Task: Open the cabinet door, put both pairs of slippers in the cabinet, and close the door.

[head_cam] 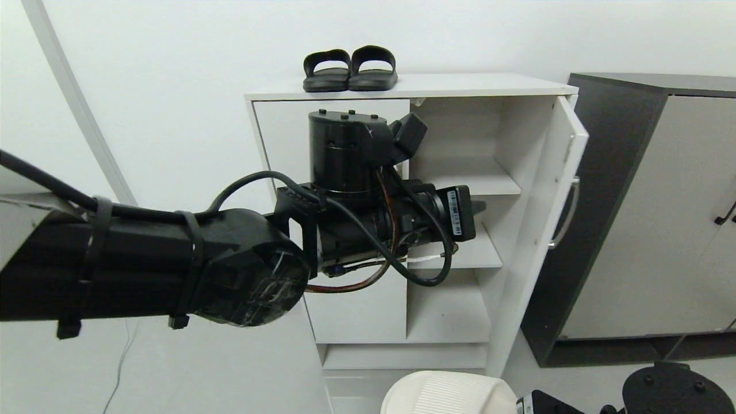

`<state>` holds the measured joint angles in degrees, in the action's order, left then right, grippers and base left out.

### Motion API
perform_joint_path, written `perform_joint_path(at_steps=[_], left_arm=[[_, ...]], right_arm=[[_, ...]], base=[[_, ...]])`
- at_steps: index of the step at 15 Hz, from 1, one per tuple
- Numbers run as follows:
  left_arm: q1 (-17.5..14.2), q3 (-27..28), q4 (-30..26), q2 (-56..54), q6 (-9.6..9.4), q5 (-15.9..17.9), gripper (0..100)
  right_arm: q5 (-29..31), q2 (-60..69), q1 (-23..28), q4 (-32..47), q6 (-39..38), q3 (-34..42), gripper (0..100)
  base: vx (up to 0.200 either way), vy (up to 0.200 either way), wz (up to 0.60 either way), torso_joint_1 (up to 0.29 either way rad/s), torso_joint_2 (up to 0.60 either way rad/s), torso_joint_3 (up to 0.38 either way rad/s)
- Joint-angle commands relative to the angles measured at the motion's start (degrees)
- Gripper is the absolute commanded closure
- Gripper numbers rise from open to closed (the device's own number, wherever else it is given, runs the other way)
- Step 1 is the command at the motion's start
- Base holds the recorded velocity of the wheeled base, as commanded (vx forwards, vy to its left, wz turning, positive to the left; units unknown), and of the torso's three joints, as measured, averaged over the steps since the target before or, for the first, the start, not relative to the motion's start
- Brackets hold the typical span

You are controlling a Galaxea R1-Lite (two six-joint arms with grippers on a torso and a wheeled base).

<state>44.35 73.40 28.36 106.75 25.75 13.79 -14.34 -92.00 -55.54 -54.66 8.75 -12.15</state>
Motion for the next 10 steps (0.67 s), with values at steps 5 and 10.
perform_joint_path(at_steps=[5,10], left_arm=[[-7.3,-16.5,-0.3,-19.7,-0.26,-0.2,100],[-10.2,-36.0,-13.9,-52.8,-3.33,-2.1,100]], right_arm=[[0.2,-0.5,3.9,-0.1,-0.2,-1.4,100],[0.0,-1.6,6.8,-0.1,-0.3,-2.5,100]], base=[[0.0,0.0,0.0,0.0,0.0,0.0],[0.0,0.0,0.0,0.0,0.0,0.0]])
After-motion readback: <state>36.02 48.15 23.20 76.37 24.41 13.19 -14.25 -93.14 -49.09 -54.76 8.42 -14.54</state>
